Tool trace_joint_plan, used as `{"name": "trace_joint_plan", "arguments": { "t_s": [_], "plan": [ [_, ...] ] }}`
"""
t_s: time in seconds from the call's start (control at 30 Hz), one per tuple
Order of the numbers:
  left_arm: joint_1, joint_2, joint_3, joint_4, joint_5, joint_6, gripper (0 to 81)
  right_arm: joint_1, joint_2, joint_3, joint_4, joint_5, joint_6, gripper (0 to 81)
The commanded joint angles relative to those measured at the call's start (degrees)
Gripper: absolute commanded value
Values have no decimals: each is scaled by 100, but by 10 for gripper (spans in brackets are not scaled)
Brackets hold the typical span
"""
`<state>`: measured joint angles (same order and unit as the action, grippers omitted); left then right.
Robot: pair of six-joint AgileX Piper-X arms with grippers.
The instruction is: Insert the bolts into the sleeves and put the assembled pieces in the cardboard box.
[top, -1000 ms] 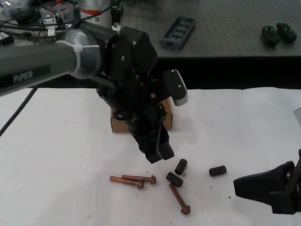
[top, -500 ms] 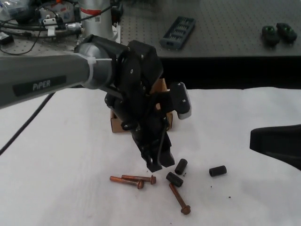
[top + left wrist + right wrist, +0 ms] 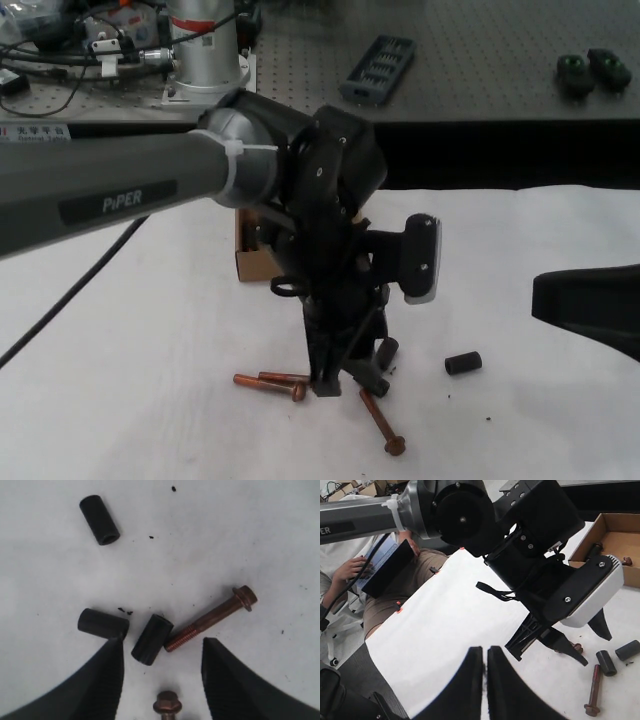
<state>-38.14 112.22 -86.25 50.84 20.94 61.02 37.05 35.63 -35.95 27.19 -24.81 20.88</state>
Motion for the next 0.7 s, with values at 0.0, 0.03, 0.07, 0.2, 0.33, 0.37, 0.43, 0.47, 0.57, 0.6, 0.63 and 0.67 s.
{"name": "trace_joint_plan", "arguments": {
  "t_s": [0.0,0.03,0.07,0.2,0.33,0.37,0.43,0.47,0.57,0.6,0.63,0.67],
  "plan": [
    [3,111,-27,195,-116,417,356,-41,-41,-41,-55,-65,11,43],
    [3,129,-27,232,-116,490,356,-41,-41,-41,-55,-65,11,43],
    [3,157,-27,292,-116,567,356,-41,-41,-41,-55,-65,11,43],
    [3,287,-27,335,-101,669,290,-41,-41,-41,-55,-65,11,43],
    [3,320,-27,320,-54,669,277,-41,-41,-19,-56,-82,11,43],
    [3,320,-27,311,-54,669,279,-41,-41,-19,-56,-82,11,43],
    [3,320,-27,252,-54,669,279,-41,-41,-19,-56,-82,11,43],
    [3,341,-27,198,-54,669,279,-41,-41,-19,-56,-82,11,43],
    [14,400,-27,50,-54,669,279,-41,-41,-19,-56,-82,11,43],
    [14,431,-27,26,-54,669,279,-41,-41,-19,-56,-99,11,43],
    [14,453,-27,20,-54,669,279,-41,-41,-19,-56,-109,11,43],
    [14,487,-27,24,-54,669,279,-41,-41,-19,-56,-111,11,43]
  ]
}}
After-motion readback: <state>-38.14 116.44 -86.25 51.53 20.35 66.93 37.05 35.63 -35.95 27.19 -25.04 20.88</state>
